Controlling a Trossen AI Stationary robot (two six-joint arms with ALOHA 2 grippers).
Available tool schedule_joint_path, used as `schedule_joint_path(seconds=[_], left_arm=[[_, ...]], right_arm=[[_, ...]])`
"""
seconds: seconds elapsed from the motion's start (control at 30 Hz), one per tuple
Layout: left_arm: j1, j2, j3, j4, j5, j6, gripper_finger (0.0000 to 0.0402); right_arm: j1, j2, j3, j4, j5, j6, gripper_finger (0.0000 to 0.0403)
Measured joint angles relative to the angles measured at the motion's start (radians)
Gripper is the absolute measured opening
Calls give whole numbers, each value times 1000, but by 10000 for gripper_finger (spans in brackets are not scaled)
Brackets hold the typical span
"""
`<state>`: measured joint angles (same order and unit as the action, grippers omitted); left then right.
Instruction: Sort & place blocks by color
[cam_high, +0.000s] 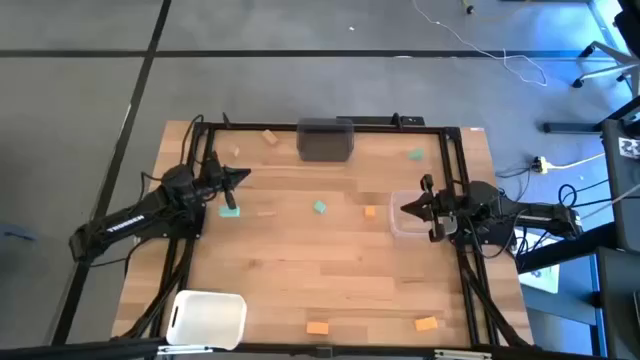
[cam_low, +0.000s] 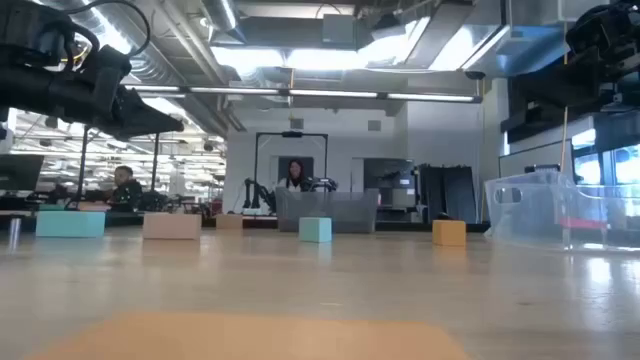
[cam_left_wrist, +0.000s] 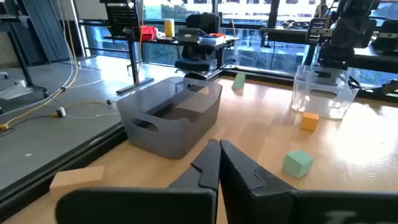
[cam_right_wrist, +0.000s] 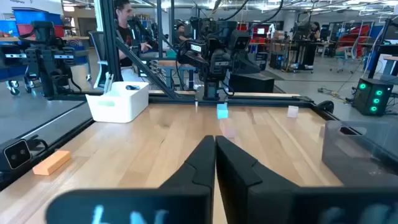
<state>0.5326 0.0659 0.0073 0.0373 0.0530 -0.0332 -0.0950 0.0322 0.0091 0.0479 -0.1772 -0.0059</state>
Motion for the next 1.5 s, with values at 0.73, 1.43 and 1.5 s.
schedule_joint_path(seconds=[0.73, 1.43, 1.5], left_arm=[[0, 0, 0, 0, 0, 0, 0], [0, 0, 0, 0, 0, 0, 0], [0, 0, 0, 0, 0, 0, 0]], right_arm=[[0, 0, 0, 0, 0, 0, 16], [0, 0, 0, 0, 0, 1, 16], [0, 0, 0, 0, 0, -16, 16]])
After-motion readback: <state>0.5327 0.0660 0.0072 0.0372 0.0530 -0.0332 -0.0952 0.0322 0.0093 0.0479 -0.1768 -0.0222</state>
